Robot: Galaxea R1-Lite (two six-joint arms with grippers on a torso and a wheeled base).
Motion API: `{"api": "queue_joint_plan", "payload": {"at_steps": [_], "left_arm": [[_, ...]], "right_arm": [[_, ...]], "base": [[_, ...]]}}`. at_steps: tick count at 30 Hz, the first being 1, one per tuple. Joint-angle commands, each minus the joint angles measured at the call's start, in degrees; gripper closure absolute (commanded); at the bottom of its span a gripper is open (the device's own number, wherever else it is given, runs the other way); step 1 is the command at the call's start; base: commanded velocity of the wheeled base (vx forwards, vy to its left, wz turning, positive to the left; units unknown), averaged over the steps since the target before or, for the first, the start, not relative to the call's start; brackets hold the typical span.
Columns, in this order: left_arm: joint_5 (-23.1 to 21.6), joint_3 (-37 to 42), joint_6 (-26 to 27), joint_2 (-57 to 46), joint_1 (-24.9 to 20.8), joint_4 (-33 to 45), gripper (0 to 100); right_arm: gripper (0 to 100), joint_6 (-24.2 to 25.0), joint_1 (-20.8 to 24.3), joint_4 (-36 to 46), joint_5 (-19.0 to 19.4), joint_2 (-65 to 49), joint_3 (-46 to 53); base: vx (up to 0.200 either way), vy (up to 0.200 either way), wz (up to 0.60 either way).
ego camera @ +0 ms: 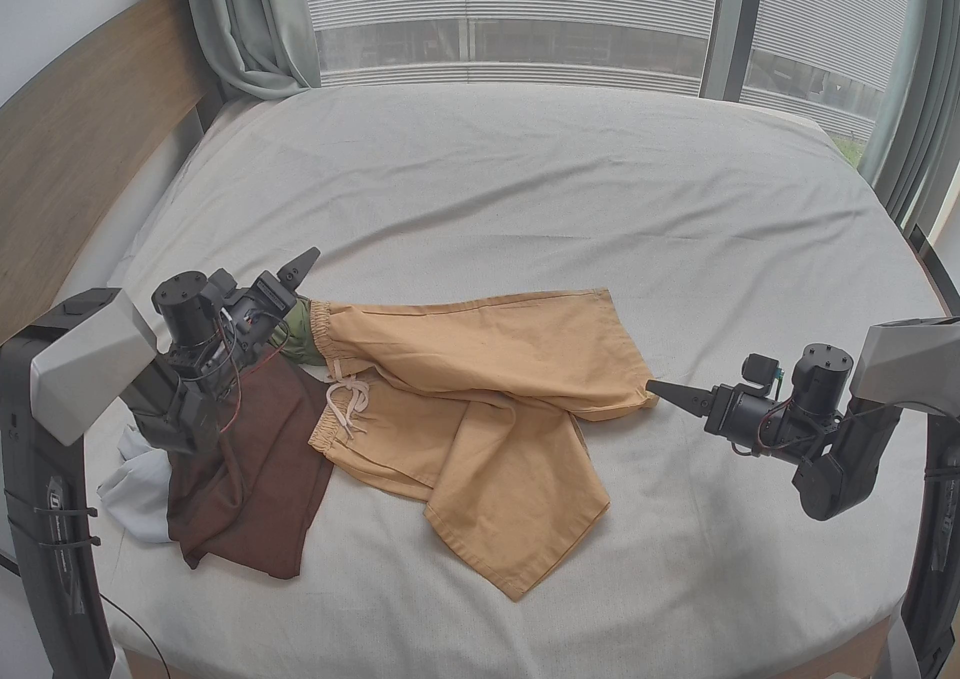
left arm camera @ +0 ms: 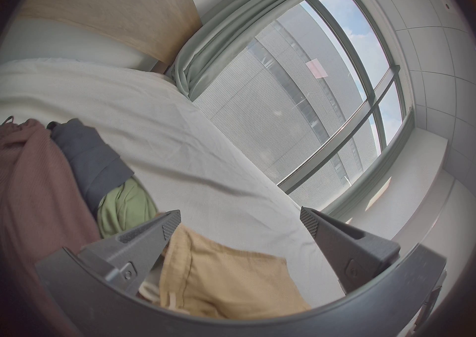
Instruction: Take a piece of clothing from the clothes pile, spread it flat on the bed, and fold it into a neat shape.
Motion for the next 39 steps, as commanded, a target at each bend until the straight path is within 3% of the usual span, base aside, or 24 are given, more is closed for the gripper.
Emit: {"api": "queue_joint_plan", "payload": {"at_steps": [1,6,10,34,39], "left_arm": [[-4.8,13.7,0.3,-7.0,0.2,-6.1,0],[-10.8,25.2,1.4,-8.7,1.3,-11.9,0],[-12.8,28.2,5.9,-8.2,2.0,-11.9,0],[-13.5,28.6,7.6,-4.3,0.9,-11.9,0],[-13.7,28.6,7.6,-4.3,0.9,-11.9,0]], "right_arm": [[0,-0.3,2.2,0.0,0.1,-0.2,2.8],[0,-1.9,4.3,0.0,0.0,0.9,5.7],[0,-3.9,6.0,0.0,0.0,3.0,6.8],[0,-6.8,6.8,0.0,-0.1,11.4,6.1],[0,-19.1,4.8,-0.1,0.0,11.7,6.7]], "base": [[0.000,0.000,0.00],[0.000,0.000,0.00],[0.000,0.000,0.00],[0.000,0.000,0.00],[0.000,0.000,0.00]]}}
